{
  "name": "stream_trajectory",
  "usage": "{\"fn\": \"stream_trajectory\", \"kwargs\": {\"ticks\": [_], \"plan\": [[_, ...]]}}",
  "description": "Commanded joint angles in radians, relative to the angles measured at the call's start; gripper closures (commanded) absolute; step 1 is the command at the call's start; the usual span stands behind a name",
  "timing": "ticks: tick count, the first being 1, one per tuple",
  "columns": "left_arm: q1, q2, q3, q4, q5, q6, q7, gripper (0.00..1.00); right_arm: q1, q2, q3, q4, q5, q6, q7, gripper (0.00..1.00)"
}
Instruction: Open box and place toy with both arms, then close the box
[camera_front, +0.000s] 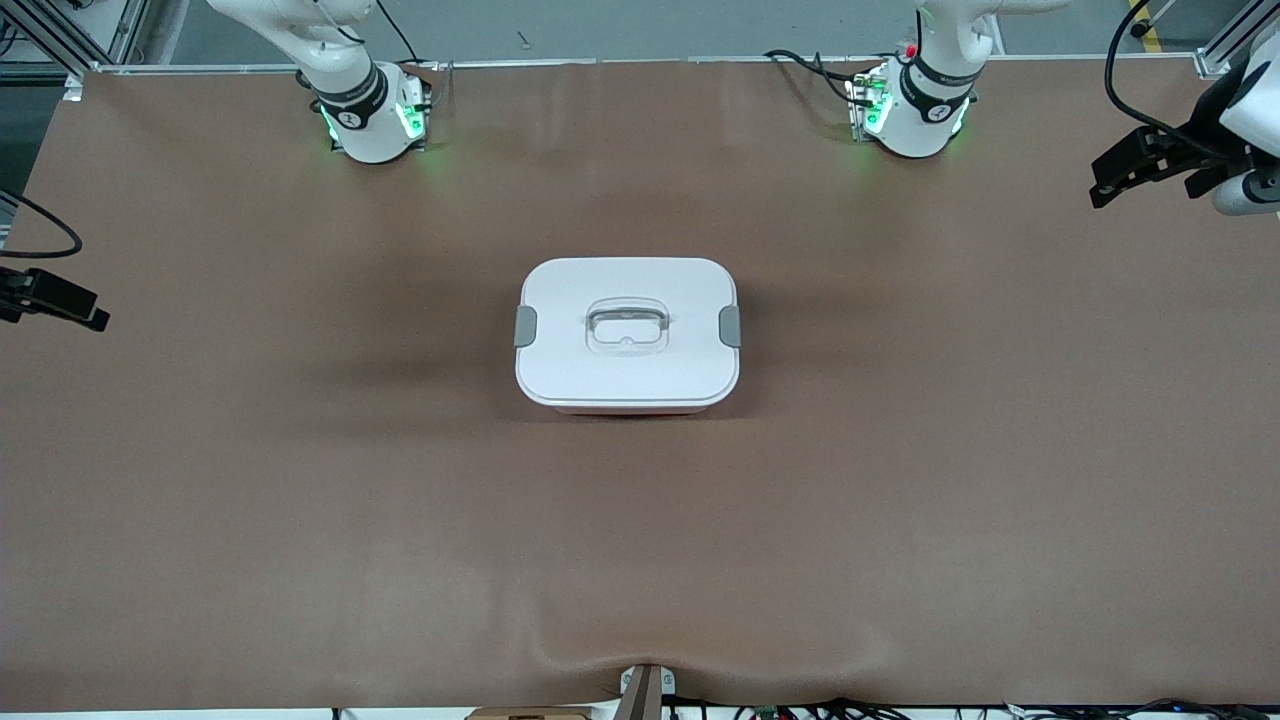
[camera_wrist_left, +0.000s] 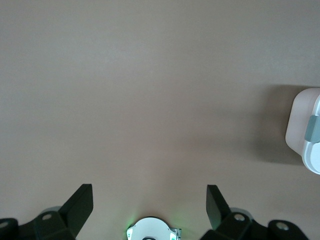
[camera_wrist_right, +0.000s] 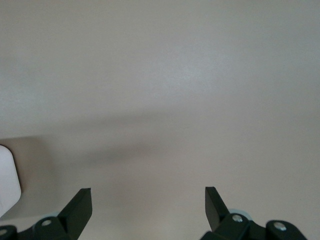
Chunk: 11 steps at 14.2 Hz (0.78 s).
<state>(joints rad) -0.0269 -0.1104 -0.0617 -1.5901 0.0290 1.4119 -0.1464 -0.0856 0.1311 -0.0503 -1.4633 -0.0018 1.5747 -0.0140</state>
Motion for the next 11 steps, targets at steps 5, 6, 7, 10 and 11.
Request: {"fn": "stream_trajectory", "kwargs": {"ticks": [5, 6, 7, 10, 11], "plan": [[0.001, 0.015, -0.004, 0.027, -0.024, -0.013, 0.022, 0.00, -0.010, -0.007, 0.009, -0.003, 0.006, -0.035, 0.009, 0.00], [0.001, 0.017, -0.004, 0.028, -0.024, -0.013, 0.022, 0.00, -0.011, -0.008, 0.009, -0.003, 0.006, -0.036, 0.008, 0.00], [0.004, 0.015, -0.004, 0.027, -0.024, -0.014, 0.022, 0.00, -0.013, -0.008, 0.009, -0.003, 0.006, -0.038, 0.003, 0.00], [0.008, 0.015, -0.001, 0.025, -0.024, -0.016, 0.024, 0.00, -0.011, -0.010, 0.009, -0.003, 0.008, -0.044, 0.003, 0.00], [0.007, 0.015, -0.001, 0.028, -0.024, -0.024, 0.024, 0.00, -0.011, -0.010, 0.009, -0.003, 0.008, -0.041, 0.003, 0.00]]}}
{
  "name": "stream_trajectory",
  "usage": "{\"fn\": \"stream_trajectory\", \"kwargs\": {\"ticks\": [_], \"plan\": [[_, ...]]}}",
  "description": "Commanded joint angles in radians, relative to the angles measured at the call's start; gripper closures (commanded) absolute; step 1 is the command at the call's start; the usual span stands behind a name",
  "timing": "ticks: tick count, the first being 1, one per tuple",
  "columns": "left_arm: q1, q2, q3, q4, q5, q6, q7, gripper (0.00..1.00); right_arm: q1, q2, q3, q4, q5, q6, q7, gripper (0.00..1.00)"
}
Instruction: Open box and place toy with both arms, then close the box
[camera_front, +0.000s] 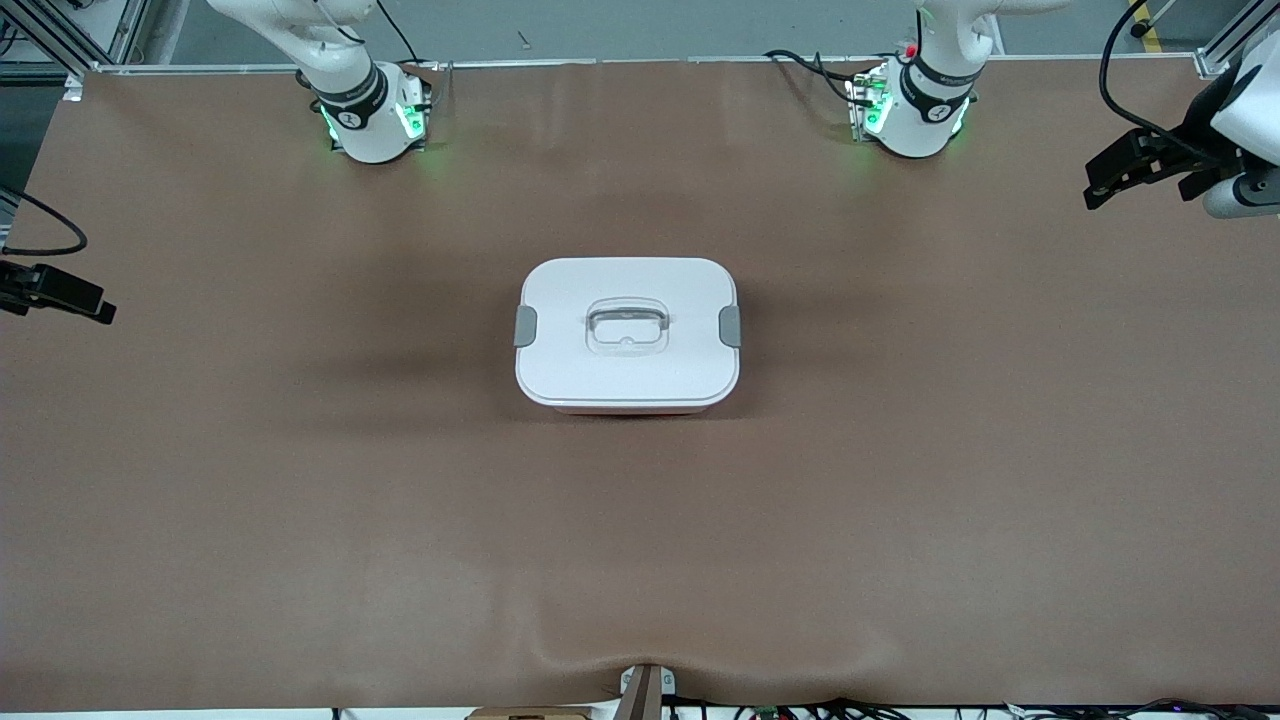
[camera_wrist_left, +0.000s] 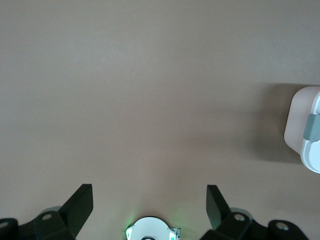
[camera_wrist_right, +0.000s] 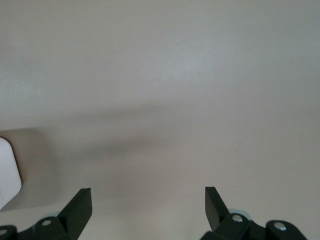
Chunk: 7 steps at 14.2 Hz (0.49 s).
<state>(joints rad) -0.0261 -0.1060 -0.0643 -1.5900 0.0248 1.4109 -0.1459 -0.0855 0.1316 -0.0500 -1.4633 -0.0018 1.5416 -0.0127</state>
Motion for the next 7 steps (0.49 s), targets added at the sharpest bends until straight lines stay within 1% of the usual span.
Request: {"fn": "stream_trajectory", "kwargs": {"ticks": [1, 7], "plan": [[0.008, 0.009, 0.001, 0.027, -0.020, -0.026, 0.023, 0.00, -0.011, -0.010, 0.009, -0.003, 0.008, -0.008, 0.003, 0.00], [0.006, 0.011, 0.003, 0.025, -0.022, -0.026, 0.022, 0.00, -0.013, -0.010, 0.007, -0.012, 0.008, -0.009, 0.000, 0.00]]}}
